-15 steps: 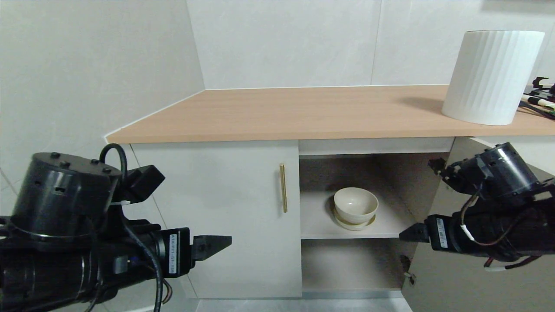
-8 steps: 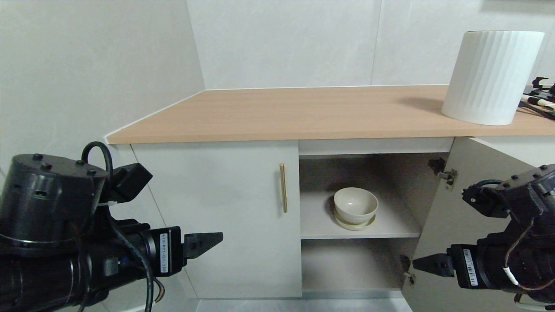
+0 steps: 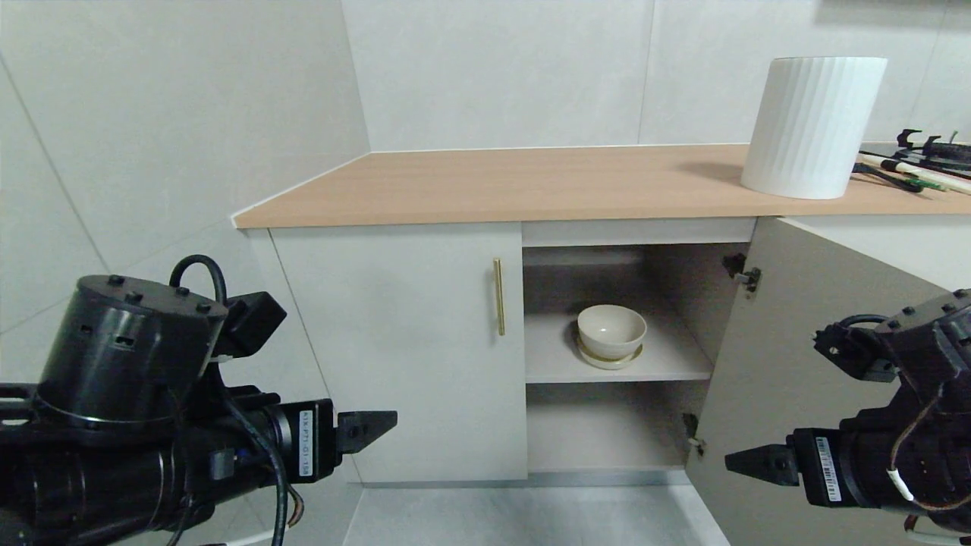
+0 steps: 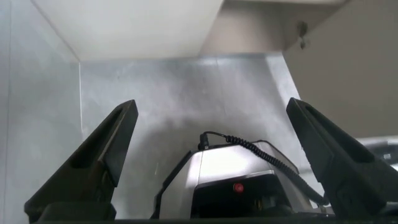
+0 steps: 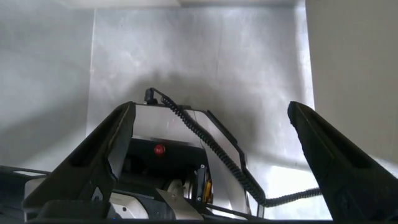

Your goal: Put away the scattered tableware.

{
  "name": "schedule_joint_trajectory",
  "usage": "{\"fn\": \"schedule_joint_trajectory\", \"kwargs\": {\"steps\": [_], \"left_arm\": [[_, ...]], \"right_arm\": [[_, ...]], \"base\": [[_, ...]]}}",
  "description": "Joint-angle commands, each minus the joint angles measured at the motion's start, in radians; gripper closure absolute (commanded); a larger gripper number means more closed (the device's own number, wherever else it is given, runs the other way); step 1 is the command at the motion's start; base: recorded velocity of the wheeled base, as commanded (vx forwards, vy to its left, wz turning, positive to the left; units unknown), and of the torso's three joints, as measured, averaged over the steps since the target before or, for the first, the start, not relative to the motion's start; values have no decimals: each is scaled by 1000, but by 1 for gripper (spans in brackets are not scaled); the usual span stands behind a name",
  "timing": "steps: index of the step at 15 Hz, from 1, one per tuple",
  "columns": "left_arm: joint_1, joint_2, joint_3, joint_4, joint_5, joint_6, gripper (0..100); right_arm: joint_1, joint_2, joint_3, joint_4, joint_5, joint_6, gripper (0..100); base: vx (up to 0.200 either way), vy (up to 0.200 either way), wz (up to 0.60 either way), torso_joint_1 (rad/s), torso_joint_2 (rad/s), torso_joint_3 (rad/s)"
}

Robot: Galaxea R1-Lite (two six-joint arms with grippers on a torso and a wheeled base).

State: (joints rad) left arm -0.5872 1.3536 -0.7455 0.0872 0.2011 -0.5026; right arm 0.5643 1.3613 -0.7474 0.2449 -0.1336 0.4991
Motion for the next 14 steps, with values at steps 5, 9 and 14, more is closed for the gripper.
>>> {"fn": "schedule_joint_trajectory", "kwargs": {"steps": [5,9,14], "left_arm": [[-2,4,2,0,-2,-1,0],[-2,4,2,0,0,-1,0],[-2,2,3,0,0,-1,0]], "right_arm": [[0,6,0,1,0,-1,0],[0,4,-1,1,0,-1,0],[-1,-4,-1,1,-34,-1,0]], "base": [[-200,0,0,2,0,1],[-100,0,0,2,0,4],[0,0,0,0,0,0]]}}
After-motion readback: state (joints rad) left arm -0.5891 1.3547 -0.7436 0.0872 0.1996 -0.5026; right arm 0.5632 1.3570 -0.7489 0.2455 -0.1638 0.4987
